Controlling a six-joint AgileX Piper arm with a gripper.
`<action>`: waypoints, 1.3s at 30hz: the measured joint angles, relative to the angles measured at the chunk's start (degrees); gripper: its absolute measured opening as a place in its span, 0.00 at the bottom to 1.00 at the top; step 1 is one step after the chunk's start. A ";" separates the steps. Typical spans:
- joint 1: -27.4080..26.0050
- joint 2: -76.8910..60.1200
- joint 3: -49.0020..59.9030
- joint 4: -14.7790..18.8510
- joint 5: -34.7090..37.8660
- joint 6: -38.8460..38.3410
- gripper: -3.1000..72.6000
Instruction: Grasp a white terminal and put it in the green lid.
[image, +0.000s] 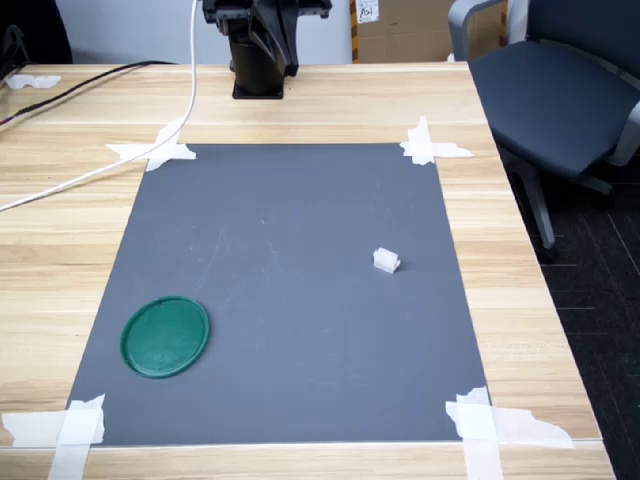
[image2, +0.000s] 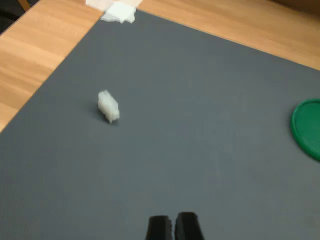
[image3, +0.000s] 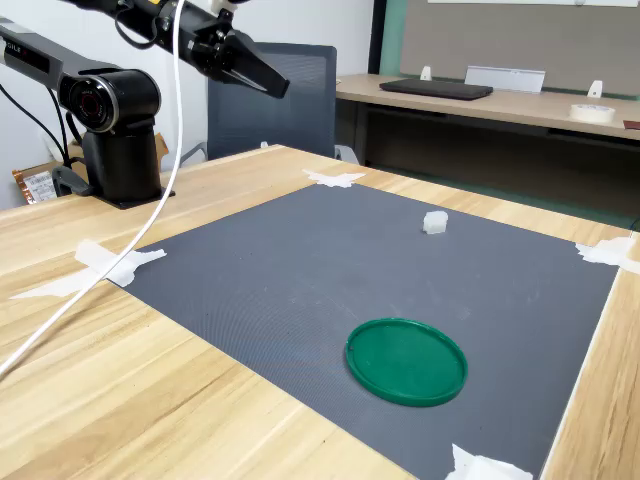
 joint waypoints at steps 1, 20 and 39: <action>0.00 1.06 -0.95 0.00 0.07 0.00 0.00; 0.00 19.60 -19.99 3.47 21.03 -10.09 0.00; 0.00 30.46 -32.69 27.48 33.42 -41.62 0.03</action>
